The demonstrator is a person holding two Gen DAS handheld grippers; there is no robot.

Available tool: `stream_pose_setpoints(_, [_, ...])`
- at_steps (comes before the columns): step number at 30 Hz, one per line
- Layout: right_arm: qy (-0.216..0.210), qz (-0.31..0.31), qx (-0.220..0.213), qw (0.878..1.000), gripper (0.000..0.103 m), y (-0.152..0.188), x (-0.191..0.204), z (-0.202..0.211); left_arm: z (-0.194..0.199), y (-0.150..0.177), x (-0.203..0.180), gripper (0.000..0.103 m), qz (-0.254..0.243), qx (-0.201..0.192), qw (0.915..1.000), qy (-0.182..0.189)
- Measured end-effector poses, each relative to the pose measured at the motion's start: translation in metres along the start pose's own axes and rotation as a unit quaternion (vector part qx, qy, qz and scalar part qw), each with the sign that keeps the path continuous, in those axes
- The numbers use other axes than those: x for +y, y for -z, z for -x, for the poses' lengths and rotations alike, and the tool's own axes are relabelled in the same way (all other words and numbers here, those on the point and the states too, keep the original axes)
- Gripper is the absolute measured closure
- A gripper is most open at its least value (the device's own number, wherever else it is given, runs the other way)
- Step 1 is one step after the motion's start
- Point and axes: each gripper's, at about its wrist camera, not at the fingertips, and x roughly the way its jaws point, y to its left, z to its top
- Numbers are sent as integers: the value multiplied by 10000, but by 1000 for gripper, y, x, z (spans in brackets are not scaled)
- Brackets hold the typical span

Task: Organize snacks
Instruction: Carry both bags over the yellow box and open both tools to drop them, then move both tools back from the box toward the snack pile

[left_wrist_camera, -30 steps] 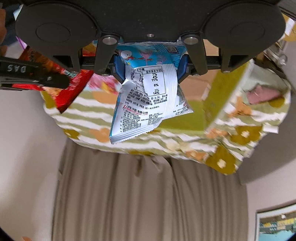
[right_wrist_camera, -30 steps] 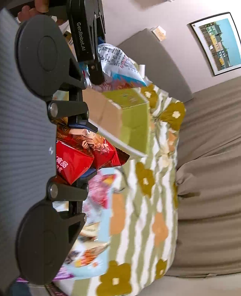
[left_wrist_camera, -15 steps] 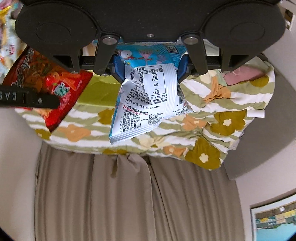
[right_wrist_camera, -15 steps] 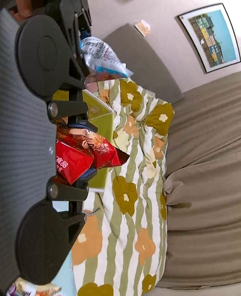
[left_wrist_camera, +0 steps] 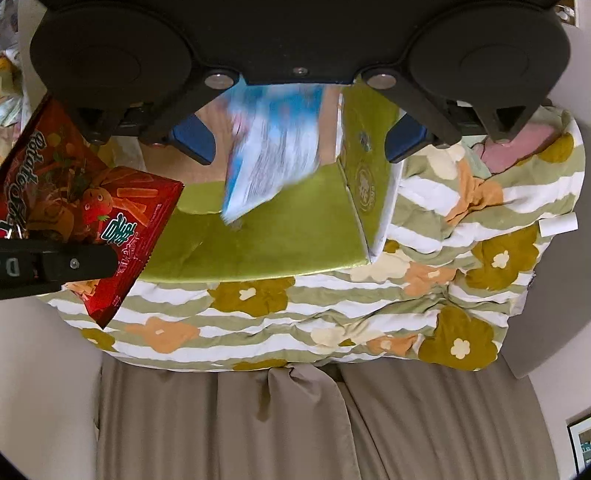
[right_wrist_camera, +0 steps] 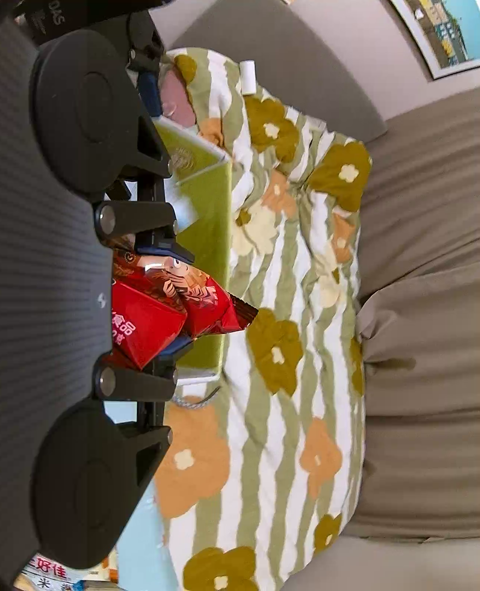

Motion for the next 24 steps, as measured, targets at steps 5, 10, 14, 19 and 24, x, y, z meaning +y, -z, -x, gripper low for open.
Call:
stream_pose_setpoints(5, [34,105,27,9999,44,5,-2,-4,12,11,15,3,355,97,9993,13])
stream_pose_setpoints(10, [-90,56,57,9999,44,2,-6,-8,33,17,24,3,661,73,9976,-184])
stream_pose_setpoints(14, [-116,81,28,9999,44,-2,-7,-14,44,18,27,2,837,25,9960,-305])
stream_pose_setpoints(19, [-99,90,80,9999,40,-4,-6,-30,47,17,32,2,1001,20,9942,-399])
stream_pose_setpoints(24, [46,129,328,9994,0,-1,-6,-54,45,21,30,2,1042,59,9936,-428])
